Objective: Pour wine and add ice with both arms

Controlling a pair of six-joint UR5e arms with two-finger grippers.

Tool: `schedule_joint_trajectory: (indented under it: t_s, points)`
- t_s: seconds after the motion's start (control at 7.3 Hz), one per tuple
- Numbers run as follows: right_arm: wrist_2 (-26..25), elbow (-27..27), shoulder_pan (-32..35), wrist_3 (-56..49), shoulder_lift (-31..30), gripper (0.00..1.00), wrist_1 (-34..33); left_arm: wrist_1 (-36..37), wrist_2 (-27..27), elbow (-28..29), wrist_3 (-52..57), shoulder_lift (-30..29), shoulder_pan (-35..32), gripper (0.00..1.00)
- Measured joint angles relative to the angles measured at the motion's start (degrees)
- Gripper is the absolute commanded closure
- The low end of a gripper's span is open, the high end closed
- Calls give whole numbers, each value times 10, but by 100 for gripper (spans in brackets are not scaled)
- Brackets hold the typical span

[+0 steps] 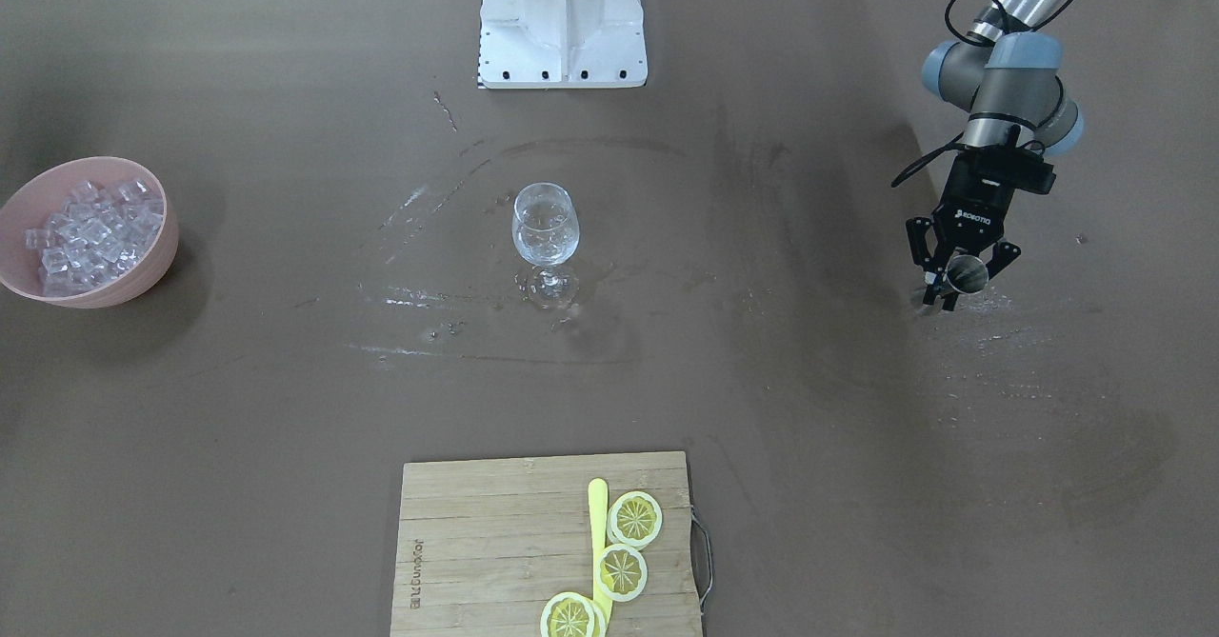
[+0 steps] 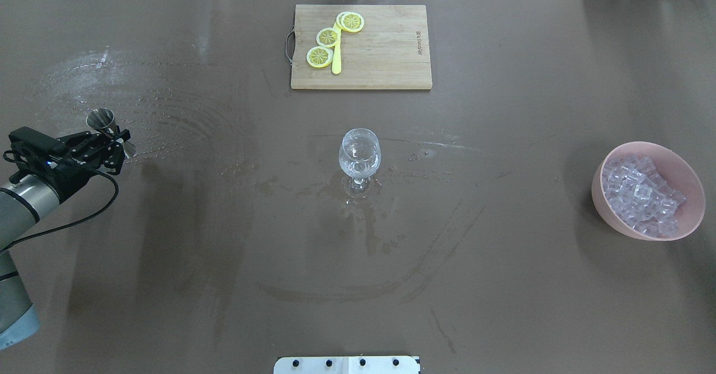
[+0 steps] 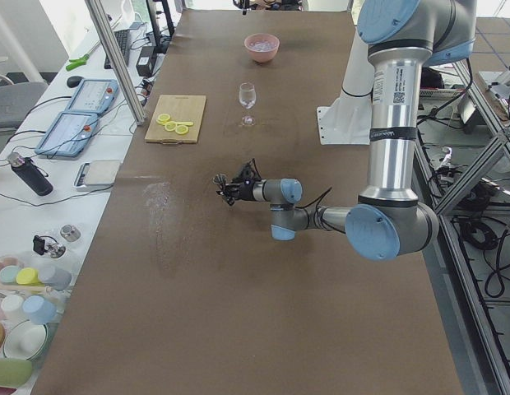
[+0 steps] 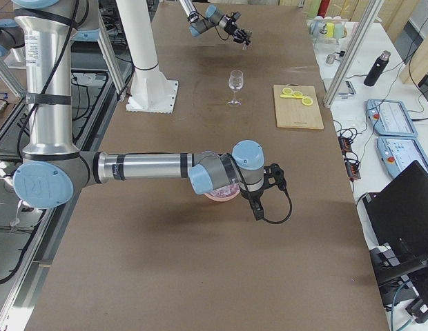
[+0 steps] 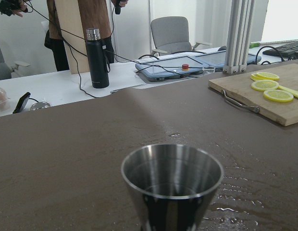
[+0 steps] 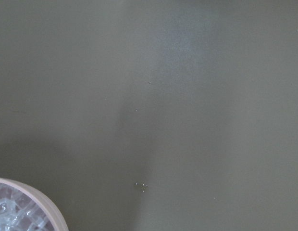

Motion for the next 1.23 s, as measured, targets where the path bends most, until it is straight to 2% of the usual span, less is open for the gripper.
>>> schedule_joint_trajectory:
  t_s: [0.27,0.55,0.82,1.23]
  points:
    - [0,0,0,0,0,0,0,-1,-9,8,-1,-1,0,94]
    - [0,0,0,0,0,0,0,-2,-17,9,-1,-1,0,83]
    - [0,0,0,0,0,0,0,-7,-20,10,1,0,0,67]
    - [0,1,0,0,0,0,0,-11,-21,10,2,0,0,57]
